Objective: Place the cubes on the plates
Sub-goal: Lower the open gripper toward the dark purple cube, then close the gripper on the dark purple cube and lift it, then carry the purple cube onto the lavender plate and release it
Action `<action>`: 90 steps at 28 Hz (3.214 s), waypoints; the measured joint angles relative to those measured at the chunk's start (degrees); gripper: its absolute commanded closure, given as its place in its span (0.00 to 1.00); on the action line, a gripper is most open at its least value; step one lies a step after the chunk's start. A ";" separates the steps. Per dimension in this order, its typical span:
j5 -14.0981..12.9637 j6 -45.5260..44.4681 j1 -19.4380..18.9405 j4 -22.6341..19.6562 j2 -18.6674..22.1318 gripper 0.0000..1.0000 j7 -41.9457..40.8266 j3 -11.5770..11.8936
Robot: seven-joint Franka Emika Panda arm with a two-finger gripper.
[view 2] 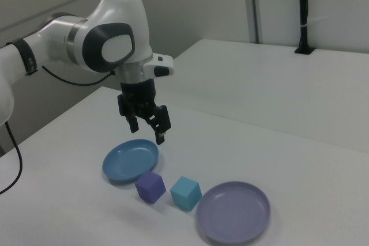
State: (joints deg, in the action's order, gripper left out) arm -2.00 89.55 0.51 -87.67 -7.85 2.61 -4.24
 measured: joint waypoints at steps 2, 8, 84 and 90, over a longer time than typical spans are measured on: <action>0.18 0.45 -0.01 -0.17 0.00 0.00 0.00 0.01; 2.71 10.68 -1.45 -7.73 -0.55 0.00 -0.01 -0.01; 10.02 27.57 -1.14 -14.60 -5.63 1.00 19.39 1.87; 9.93 27.57 7.90 -14.35 -6.19 1.00 16.11 1.96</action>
State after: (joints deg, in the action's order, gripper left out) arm 7.93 117.13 8.41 -102.02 -14.04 18.73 -2.28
